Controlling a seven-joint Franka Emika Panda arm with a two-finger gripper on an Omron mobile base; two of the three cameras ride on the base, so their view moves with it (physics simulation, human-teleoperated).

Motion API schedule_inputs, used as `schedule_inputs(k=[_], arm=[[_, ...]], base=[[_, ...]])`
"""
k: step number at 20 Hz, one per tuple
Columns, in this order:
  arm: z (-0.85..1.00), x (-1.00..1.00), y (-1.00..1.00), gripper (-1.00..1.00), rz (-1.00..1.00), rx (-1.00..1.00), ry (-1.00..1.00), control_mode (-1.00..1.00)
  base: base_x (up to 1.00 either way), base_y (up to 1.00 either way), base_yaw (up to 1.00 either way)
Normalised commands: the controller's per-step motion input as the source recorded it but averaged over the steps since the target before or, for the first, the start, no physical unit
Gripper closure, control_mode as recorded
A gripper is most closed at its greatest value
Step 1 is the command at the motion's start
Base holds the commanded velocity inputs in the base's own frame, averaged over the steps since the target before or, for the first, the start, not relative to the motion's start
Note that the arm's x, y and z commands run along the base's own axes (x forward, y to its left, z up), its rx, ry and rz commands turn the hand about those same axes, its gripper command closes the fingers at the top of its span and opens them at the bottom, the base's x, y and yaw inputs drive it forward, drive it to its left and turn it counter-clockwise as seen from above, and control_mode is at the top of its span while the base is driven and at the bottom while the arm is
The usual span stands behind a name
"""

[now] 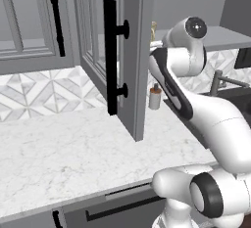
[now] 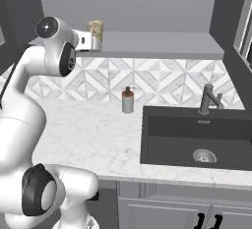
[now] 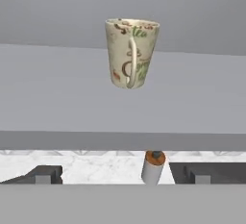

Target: Gather all objects into one cabinet and sort the glasses and bowls to opposite sides.

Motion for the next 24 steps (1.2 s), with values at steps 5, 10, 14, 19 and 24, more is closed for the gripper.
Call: schedule_inputs(k=[5,10,14,19,24], arm=[[0.07,0.3,0.02,-1.0,-0.06,0.01,-0.16,-1.0],[0.15,0.37,0.0,-1.0,-0.11,0.01,-0.13,-1.0],[0.26,0.2,0.0,-1.0,-0.1,0.0,-0.11,-1.0],[0.05,0.1,0.0,-1.0,-0.01,0.0,-0.01,-1.0],[0.09,0.13,0.0,-1.0,0.0,0.0,0.0,-1.0]], base=[[0.0,0.0,0.0],[0.0,0.0,0.0],[0.0,0.0,0.0],[0.0,0.0,0.0],[0.0,0.0,0.0]])
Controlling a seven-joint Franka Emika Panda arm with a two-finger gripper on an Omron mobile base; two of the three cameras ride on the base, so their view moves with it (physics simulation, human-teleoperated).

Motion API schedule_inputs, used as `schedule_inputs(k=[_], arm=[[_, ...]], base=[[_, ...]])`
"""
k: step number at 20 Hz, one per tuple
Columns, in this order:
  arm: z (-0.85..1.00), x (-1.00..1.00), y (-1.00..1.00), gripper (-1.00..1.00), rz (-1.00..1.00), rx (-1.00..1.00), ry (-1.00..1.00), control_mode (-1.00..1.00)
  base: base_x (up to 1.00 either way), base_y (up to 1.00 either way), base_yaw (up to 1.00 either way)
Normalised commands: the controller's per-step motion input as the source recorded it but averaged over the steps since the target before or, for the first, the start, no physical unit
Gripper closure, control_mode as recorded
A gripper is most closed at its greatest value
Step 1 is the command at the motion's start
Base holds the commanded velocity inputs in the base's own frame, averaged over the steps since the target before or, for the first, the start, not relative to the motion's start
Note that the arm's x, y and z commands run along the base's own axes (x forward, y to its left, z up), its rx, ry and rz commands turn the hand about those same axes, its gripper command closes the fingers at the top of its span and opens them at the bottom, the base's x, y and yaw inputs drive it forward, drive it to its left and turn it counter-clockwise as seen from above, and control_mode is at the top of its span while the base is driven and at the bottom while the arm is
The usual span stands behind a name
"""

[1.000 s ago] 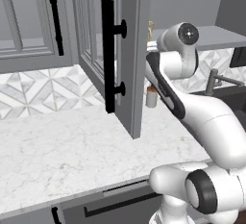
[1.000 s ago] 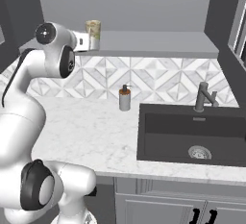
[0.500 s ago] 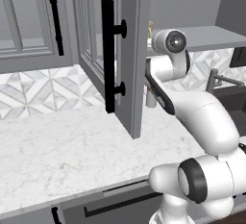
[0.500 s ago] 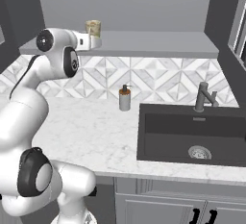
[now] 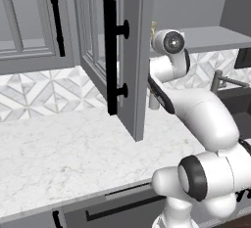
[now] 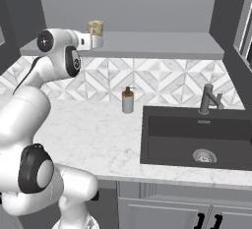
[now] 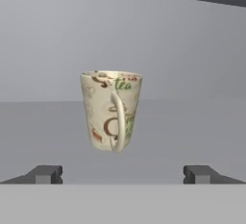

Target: Gather all objects into one cabinet and sort the glasses and bowls to opposite sides.

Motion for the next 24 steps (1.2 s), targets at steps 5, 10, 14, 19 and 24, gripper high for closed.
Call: schedule_inputs(k=[5,10,14,19,24], arm=[[0.37,0.31,-0.02,-1.0,0.0,0.0,0.1,-1.0],[0.09,0.27,0.0,-1.0,0.0,0.0,0.18,-1.0],[0.0,0.27,0.0,-1.0,0.0,0.0,0.13,-1.0],[0.0,0.05,0.0,-1.0,0.0,0.0,0.05,-1.0],[-0.05,0.02,0.0,-1.0,0.0,0.0,0.01,-1.0]], base=[[0.0,0.0,0.0],[0.0,0.0,0.0],[0.0,0.0,0.0],[0.0,0.0,0.0],[0.0,0.0,0.0]])
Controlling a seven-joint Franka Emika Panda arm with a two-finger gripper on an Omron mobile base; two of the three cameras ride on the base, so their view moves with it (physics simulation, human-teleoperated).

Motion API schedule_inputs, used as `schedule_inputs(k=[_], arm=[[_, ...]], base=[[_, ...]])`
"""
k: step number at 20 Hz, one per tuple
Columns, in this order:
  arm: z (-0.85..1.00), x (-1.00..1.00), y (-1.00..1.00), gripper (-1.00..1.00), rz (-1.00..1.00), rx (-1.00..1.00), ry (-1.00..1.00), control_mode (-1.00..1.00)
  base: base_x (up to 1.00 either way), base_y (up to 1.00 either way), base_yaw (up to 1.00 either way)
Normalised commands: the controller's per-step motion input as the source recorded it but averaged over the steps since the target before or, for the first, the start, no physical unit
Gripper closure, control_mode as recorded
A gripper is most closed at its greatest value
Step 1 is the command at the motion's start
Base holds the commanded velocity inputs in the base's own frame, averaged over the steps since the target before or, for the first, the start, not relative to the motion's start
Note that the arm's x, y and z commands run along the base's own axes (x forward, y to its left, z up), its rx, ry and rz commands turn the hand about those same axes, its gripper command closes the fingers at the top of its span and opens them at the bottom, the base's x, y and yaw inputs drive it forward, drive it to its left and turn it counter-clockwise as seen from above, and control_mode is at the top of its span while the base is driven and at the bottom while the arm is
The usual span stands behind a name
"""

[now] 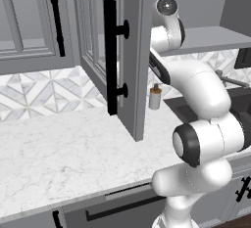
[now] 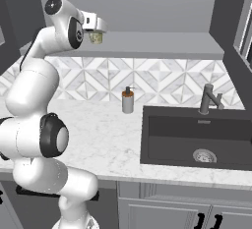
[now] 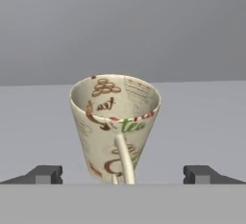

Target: Gather all objects into one cabinet and sort the glasses and bowls to opposite sides.

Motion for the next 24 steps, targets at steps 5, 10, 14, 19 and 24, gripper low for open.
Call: schedule_inputs(k=[5,10,14,19,24], arm=[[-0.04,0.2,0.0,-1.0,0.0,0.0,0.01,-1.0],[0.0,0.1,0.0,-1.0,0.0,0.0,0.03,-1.0],[-0.03,0.0,0.0,-1.0,0.0,0.0,0.05,-1.0],[-0.02,0.0,0.0,-1.0,0.0,0.0,0.03,-1.0],[0.0,0.0,0.0,-1.0,0.0,0.0,0.01,-1.0]], base=[[0.0,0.0,0.0],[0.0,0.0,0.0],[0.0,0.0,0.0],[0.0,0.0,0.0],[0.0,0.0,0.0]])
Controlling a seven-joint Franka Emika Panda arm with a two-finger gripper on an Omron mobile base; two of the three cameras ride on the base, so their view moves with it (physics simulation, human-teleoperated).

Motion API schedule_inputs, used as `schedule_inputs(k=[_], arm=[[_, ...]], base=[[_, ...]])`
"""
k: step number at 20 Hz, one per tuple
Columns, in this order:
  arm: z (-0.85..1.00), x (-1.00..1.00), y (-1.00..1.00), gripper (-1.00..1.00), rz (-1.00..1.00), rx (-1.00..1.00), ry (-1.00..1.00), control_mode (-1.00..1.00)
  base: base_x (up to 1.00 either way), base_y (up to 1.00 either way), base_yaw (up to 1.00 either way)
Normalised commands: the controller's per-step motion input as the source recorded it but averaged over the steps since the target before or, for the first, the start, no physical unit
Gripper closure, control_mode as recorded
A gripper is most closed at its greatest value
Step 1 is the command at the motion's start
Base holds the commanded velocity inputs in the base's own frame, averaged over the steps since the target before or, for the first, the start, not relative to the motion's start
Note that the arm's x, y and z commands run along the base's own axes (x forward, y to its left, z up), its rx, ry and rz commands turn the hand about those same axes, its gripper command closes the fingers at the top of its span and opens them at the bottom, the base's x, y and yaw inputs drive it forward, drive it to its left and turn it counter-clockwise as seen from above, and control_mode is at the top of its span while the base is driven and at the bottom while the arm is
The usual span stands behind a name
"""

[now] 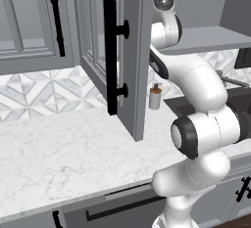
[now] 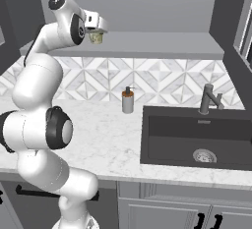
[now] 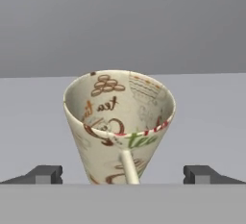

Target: Gather all objects into one cabinet and sort the glasses and bowls to opposite sides.

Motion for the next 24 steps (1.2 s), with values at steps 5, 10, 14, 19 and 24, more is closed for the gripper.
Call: schedule_inputs(k=[5,10,14,19,24], arm=[[-0.01,0.0,0.0,1.0,0.0,0.0,0.0,-1.0],[0.0,0.0,0.0,1.0,0.0,0.0,0.0,-1.0],[0.0,0.0,0.0,1.0,0.0,0.0,0.0,-1.0],[0.0,0.0,0.0,1.0,0.0,0.0,0.0,-1.0],[0.0,0.0,0.0,1.0,0.0,0.0,0.0,-1.0]], base=[[0.0,0.0,0.0],[0.0,0.0,0.0],[0.0,0.0,0.0],[0.0,0.0,0.0],[0.0,0.0,0.0]])
